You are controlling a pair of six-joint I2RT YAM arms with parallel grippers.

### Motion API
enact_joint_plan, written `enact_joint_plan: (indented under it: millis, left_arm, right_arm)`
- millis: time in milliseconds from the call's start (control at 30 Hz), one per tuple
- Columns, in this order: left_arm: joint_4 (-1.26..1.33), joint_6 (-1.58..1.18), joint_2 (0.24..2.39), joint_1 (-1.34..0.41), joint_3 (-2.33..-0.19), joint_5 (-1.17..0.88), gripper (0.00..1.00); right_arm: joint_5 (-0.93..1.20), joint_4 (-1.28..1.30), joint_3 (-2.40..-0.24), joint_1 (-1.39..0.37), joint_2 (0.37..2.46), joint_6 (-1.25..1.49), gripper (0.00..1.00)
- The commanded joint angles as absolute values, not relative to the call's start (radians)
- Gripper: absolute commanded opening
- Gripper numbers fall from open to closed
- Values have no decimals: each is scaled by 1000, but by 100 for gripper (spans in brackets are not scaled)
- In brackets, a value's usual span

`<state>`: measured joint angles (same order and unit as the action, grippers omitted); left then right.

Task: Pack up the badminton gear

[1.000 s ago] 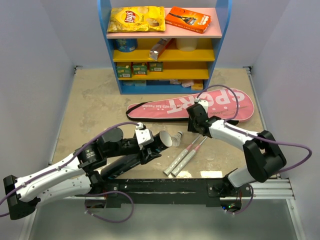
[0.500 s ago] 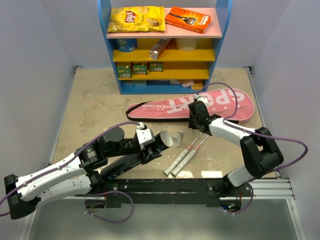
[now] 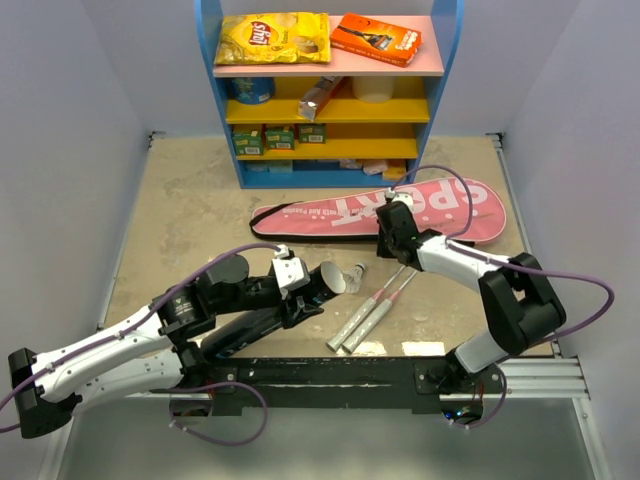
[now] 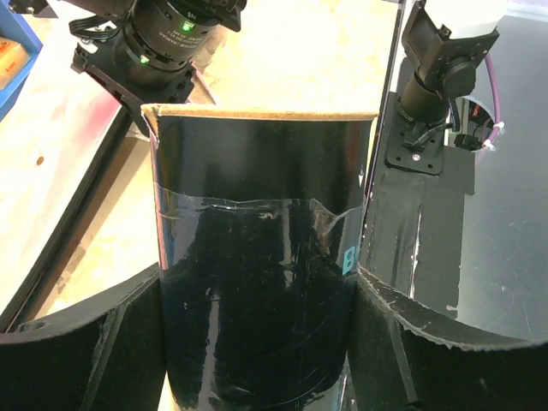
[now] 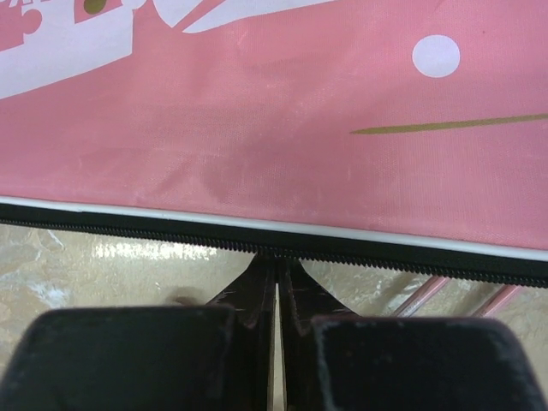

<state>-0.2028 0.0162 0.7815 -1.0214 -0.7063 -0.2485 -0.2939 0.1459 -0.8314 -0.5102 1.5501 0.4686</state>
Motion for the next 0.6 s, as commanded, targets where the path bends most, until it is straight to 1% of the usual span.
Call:
enact_joint_plan:
  millis: [0,133,300,500,567]
  left_arm:
    - [-196,-26,776,-1022,-698,-241,0]
    - [-195,-26,775,-1023,-699,-239,0]
    - [-195,-18,781,-1023,-703,-229,0]
    - [-199,-11,811,-1022,-719,-195,0]
    - [-199,-8,828,-1022,-727,-186,0]
  right_arm:
    - [-302,190,-828,-511,1450,472,0]
    - [-240,336,-834,-520,1338,492,0]
    - [-83,561,-874,-564,1157,502,0]
    - [57,733,-914,-578,1037,460,0]
    - [55,761,-916,-578,1025,448,0]
